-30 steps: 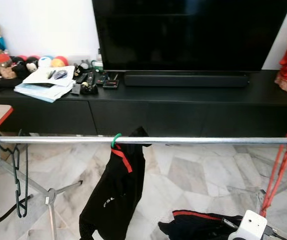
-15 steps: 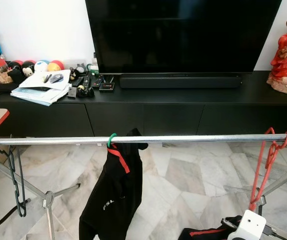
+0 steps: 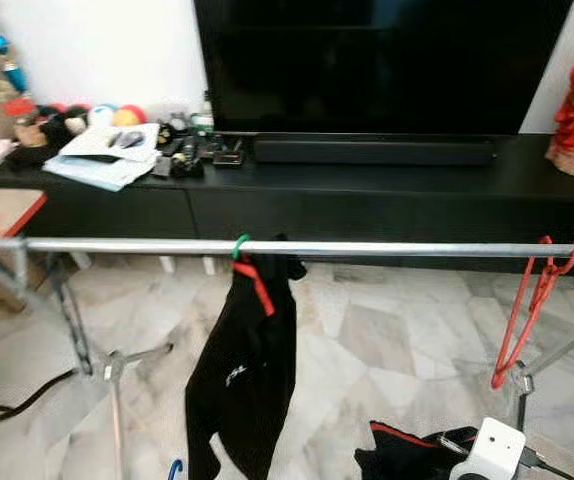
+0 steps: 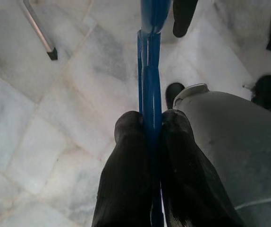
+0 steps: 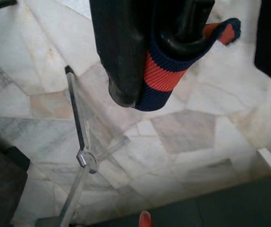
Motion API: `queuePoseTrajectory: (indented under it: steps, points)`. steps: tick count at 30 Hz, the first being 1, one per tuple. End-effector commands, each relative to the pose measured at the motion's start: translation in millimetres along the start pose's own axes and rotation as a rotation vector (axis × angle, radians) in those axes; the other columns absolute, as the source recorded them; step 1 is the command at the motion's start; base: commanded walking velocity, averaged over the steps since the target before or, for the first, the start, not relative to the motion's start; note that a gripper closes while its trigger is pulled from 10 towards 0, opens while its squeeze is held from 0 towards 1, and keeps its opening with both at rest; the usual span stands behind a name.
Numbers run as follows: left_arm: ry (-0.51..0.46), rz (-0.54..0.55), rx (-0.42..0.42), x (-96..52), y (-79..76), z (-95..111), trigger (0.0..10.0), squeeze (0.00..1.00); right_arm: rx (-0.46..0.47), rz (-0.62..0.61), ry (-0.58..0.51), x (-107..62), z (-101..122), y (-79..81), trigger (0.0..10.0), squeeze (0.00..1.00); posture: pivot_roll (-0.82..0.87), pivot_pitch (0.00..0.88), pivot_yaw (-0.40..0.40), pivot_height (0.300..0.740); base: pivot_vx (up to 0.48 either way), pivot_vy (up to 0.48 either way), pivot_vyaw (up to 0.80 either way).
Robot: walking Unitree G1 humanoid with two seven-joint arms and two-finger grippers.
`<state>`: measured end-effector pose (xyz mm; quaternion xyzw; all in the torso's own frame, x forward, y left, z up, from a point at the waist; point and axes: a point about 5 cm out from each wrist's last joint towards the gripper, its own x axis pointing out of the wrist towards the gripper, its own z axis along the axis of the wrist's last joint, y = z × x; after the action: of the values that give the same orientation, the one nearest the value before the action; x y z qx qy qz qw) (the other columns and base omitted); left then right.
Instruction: Hang hanger
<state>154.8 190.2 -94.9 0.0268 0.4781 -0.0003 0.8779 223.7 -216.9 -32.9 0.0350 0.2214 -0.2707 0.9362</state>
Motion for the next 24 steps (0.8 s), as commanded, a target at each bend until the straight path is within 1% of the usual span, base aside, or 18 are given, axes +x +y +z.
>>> queuePoseTrajectory:
  steps: [1, 3, 6, 10, 15, 21, 24]
  points:
    - [0.056, 0.006, 0.009, -3.4, 5.3, -15, 10.0, 0.00, 0.008, -0.007, -0.018, 0.8, 3, -3.2, 10.0, 0.00, 0.04, 0.039, 0.056, 0.740, -0.285, 0.000, -0.48]
    - [0.054, 0.011, 0.006, -4.3, 10.4, -16, 10.0, 0.00, 0.007, -0.005, -0.019, 0.8, 3, -3.1, 10.0, 0.00, 0.04, 0.039, 0.056, 0.740, -0.289, 0.000, -0.45]
    - [0.053, 0.016, 0.003, -5.1, 15.6, -16, 10.0, 0.00, 0.003, -0.001, -0.024, 1.1, 4, -2.4, 10.0, 0.00, 0.04, 0.039, 0.055, 0.740, -0.291, 0.000, 0.00]
    - [0.042, 0.015, 0.002, -3.0, 14.9, -9, 10.0, 0.00, 0.003, 0.003, -0.026, 1.2, 5, -1.9, 10.0, 0.00, 0.04, 0.040, 0.054, 0.740, -0.293, 0.000, 0.00]
    - [0.040, 0.014, 0.000, -2.9, 15.0, -8, 10.0, 0.00, 0.006, 0.004, -0.025, 1.2, 5, -1.7, 10.0, 0.00, 0.04, 0.042, 0.053, 0.740, -0.296, 0.000, 0.00]
    - [0.042, 0.022, -0.002, -5.4, 24.5, -12, 10.0, 0.00, 0.006, 0.012, -0.022, 0.7, 4, -0.4, 10.0, 0.00, 0.04, 0.042, 0.053, 0.740, -0.304, 0.000, 0.00]
    - [0.047, 0.024, -0.004, -6.7, 26.9, -15, 10.0, 0.00, 0.009, 0.016, -0.022, 0.6, 4, 0.1, 10.0, 0.00, 0.04, 0.042, 0.053, 0.740, -0.309, 0.000, 0.00]
